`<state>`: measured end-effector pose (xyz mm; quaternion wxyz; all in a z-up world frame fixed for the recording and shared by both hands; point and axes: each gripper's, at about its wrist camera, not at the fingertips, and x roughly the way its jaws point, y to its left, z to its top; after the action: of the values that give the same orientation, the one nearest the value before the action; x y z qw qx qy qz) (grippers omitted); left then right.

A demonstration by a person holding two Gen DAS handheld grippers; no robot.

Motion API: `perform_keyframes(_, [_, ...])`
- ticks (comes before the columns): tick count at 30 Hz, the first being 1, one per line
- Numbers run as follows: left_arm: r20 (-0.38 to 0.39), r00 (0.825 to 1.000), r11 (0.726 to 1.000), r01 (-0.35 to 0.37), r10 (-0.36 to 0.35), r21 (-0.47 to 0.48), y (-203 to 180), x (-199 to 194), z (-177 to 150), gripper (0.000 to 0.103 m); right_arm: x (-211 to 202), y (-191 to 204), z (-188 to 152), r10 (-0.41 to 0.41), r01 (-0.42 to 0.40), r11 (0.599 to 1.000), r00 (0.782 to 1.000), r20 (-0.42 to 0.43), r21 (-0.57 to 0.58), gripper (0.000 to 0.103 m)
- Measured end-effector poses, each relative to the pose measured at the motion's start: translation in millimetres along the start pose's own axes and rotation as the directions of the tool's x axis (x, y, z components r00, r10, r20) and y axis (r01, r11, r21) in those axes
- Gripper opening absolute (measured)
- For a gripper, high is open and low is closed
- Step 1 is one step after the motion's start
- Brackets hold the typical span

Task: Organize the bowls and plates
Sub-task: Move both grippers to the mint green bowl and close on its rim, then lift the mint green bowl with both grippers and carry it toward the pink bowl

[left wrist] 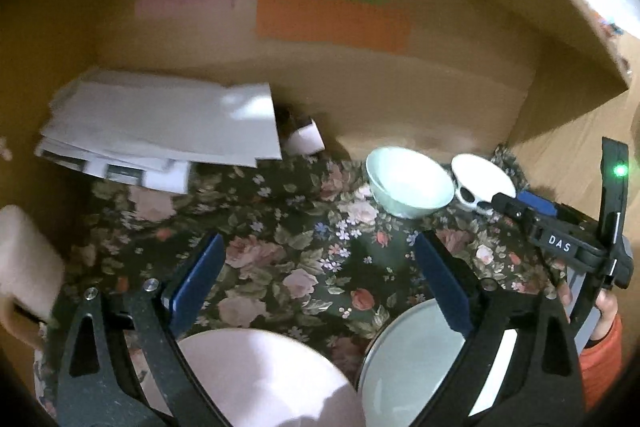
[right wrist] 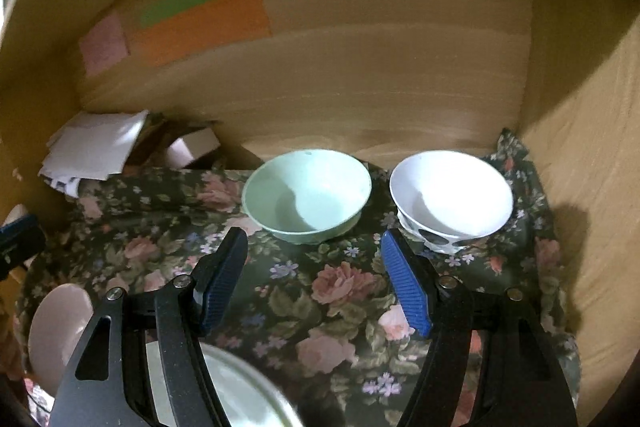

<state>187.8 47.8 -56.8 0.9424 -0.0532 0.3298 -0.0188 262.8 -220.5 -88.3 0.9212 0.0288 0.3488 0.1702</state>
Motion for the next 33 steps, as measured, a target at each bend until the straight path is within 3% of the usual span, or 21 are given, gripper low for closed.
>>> perform_keyframes(7, [-0.138, 0.990, 1.000, -0.016, 0.016, 0.001, -7, 57, 7, 0.096, 46, -17, 9, 0.011, -0.009, 1.000, 0.997, -0.076, 0.027, 0.066])
perform_keyframes(14, [-0.227, 0.973, 0.999, -0.024, 0.028, 0.021, -14, 89, 6, 0.096, 89, -27, 13, 0.035, -0.026, 0.998, 0.986, -0.163, 0.060, 0.047])
perform_keyframes(17, [-0.234, 0.971, 0.999, -0.037, 0.042, 0.024, -14, 94, 6, 0.096, 101, -27, 11, 0.044, -0.031, 0.997, 0.980, -0.194, 0.067, 0.039])
perform_keyframes(25, [-0.245, 0.968, 0.998, -0.036, 0.046, 0.042, -17, 100, 6, 0.096, 119, -31, 13, 0.041, -0.020, 0.996, 0.971, -0.236, 0.092, 0.034])
perform_keyframes(28, [-0.250, 0.967, 0.999, -0.032, 0.040, 0.033, -17, 102, 5, 0.096, 131, -31, 8, 0.035, -0.012, 0.997, 0.955, -0.294, 0.082, 0.023])
perform_keyframes(33, [-0.248, 0.967, 0.998, -0.048, 0.053, 0.028, -15, 103, 5, 0.096, 119, -30, 9, 0.105, -0.079, 0.992, 0.955, -0.277, 0.103, 0.017])
